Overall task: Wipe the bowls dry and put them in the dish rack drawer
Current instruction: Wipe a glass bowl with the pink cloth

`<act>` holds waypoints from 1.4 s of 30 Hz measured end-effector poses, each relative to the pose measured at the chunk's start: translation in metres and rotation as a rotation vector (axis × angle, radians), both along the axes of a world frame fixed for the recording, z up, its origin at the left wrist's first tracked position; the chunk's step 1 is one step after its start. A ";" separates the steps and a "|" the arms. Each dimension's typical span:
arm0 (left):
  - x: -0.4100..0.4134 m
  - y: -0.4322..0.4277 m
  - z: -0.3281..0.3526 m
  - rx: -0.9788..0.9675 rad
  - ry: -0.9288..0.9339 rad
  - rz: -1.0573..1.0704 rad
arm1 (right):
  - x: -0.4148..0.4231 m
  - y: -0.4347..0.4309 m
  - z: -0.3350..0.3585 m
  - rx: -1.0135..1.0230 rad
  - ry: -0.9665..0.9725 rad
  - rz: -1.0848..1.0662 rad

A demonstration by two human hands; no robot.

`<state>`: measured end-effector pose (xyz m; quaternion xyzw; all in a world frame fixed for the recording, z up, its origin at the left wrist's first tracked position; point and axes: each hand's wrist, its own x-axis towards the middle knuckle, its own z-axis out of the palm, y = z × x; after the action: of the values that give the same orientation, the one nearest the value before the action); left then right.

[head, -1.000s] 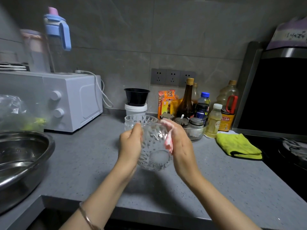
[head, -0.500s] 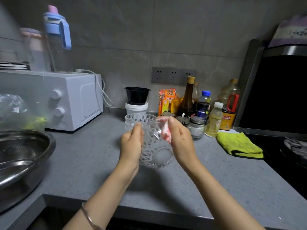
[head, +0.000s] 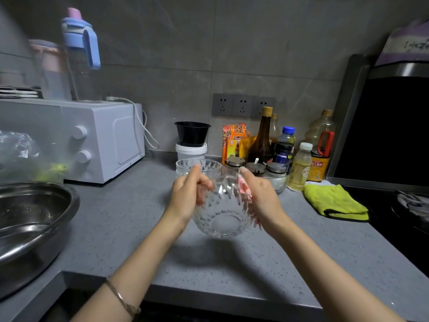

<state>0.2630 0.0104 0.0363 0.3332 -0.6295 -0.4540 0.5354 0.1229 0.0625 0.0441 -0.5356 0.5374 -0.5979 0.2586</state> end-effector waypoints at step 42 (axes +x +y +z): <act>-0.006 -0.003 -0.014 0.186 0.194 0.038 | 0.001 0.000 -0.004 0.004 -0.335 -0.010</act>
<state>0.2570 0.0070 0.0224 0.3478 -0.5234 -0.5303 0.5691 0.1240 0.0621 0.0403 -0.4251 0.4906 -0.6793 0.3424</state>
